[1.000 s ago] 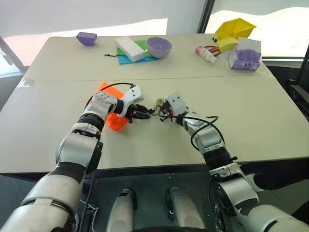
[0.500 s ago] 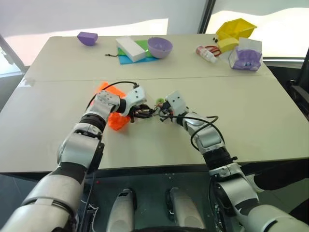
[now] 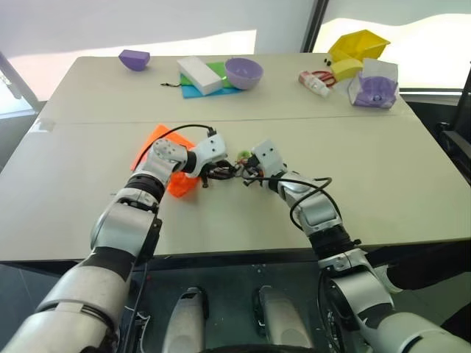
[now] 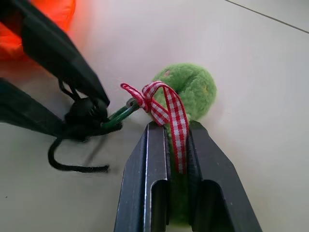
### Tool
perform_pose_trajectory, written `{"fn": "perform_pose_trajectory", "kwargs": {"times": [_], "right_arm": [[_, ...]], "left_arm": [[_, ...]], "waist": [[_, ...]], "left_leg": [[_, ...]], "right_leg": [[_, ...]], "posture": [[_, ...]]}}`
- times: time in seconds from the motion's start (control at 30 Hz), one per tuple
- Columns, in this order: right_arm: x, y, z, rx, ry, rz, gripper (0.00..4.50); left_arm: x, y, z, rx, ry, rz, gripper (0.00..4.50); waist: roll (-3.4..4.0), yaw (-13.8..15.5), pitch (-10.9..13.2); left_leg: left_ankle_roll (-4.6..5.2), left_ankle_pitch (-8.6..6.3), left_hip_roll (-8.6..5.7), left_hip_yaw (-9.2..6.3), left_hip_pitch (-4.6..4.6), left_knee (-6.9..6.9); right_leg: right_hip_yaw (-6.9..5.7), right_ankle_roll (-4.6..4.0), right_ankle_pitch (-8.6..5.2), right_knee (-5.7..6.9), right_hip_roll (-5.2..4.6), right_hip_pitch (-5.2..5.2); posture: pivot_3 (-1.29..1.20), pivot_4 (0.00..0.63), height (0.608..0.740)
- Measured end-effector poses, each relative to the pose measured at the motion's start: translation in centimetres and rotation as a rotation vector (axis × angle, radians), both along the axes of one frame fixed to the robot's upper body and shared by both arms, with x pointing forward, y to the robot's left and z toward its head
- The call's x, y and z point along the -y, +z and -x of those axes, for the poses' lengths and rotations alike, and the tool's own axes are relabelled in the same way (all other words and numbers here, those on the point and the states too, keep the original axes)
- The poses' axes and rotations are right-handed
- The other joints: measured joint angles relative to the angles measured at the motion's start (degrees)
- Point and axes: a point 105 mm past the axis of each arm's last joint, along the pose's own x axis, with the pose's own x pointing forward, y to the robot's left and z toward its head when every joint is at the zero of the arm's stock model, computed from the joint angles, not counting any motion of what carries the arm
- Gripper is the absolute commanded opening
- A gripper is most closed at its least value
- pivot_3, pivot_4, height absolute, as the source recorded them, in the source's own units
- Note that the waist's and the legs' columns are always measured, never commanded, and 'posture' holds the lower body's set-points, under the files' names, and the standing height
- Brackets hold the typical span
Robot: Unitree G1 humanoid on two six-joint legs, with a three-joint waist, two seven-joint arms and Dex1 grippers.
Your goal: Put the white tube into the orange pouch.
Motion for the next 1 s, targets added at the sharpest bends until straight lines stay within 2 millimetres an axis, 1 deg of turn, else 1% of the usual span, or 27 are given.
{"fn": "perform_pose_trajectory", "kwargs": {"times": [0.33,0.43,0.5,0.53,0.67,0.7,0.73,0.87,0.93,1.0], "right_arm": [[0.0,0.0,0.1,0.002,0.001,-0.002,0.00],[0.4,0.1,0.0,0.008,-0.011,-0.001,0.00],[1.2,0.2,-0.5,0.012,-0.035,0.003,0.00],[1.9,0.4,-0.8,0.015,-0.055,0.011,0.00],[5.8,1.0,-2.3,0.041,-0.170,0.032,0.00],[6.4,1.1,-2.4,0.045,-0.184,0.036,0.00],[6.7,1.1,-2.5,0.048,-0.190,0.038,0.00],[6.7,0.9,-2.8,0.049,-0.190,0.040,0.00],[6.7,1.0,-3.1,0.053,-0.189,0.043,0.00],[7.0,1.1,-3.3,0.063,-0.193,0.049,0.00]], "left_arm": [[-0.2,0.0,0.4,-0.063,-0.003,0.055,0.17],[-0.5,0.0,0.7,-0.087,-0.019,0.050,0.17],[-1.1,0.1,0.8,-0.093,-0.031,0.037,0.17],[-1.5,0.2,0.9,-0.092,-0.035,0.032,0.17],[-4.1,1.0,1.1,-0.080,-0.048,-0.014,0.17],[-4.6,1.2,1.3,-0.078,-0.051,-0.022,0.17],[-5.0,1.2,1.4,-0.078,-0.060,-0.029,0.17],[-6.0,0.9,2.5,-0.088,-0.108,-0.051,0.17],[-7.2,1.2,3.0,-0.068,-0.119,-0.078,0.17],[-8.5,2.0,3.4,-0.034,-0.124,-0.104,0.17]], "waist": [[0.00,0.00,0.00],[0.00,-0.01,0.00],[0.00,-0.02,0.00],[0.00,-0.02,0.00],[0.01,-0.02,0.01],[0.00,0.00,0.01],[0.01,-0.03,0.01],[0.01,-0.14,0.01],[0.02,-0.28,0.02],[0.03,-0.19,0.02]], "left_leg": [[0.00,0.00,0.00,0.00,-0.02,-0.02],[0.00,0.00,0.00,0.00,-0.02,-0.02],[0.00,0.00,0.00,0.00,-0.02,-0.02],[0.00,0.00,0.00,0.00,-0.03,-0.01],[0.00,0.00,0.00,0.00,-0.03,-0.05],[0.00,0.00,0.00,0.00,-0.03,-0.07],[0.00,0.00,0.00,0.00,-0.03,-0.09],[0.00,0.00,0.01,0.00,-0.03,-0.20],[0.00,0.00,0.02,0.01,-0.03,-0.23],[0.01,0.00,0.03,0.01,-0.02,-0.26]], "right_leg": [[0.00,0.03,0.00,-0.01,0.00,0.00],[0.00,0.02,0.00,-0.01,0.00,0.00],[0.00,0.01,0.00,-0.01,0.00,0.00],[0.00,0.00,0.00,-0.01,0.00,0.00],[0.00,0.00,0.00,-0.03,-0.01,-0.02],[0.00,0.01,-0.01,-0.04,-0.02,-0.02],[0.00,0.02,-0.01,-0.05,-0.01,-0.02],[0.00,0.03,-0.01,-0.04,-0.01,-0.08],[0.00,0.03,-0.01,-0.03,0.00,-0.11],[0.00,0.03,-0.01,-0.03,0.00,-0.12]], "posture": [[0.00,0.150,0.740],[0.00,0.150,0.740],[0.00,0.150,0.740],[0.00,0.150,0.740],[0.00,0.150,0.740],[0.00,0.150,0.740],[0.00,0.150,0.740],[0.00,0.150,0.740],[0.00,0.150,0.740],[0.00,0.150,0.740]]}}
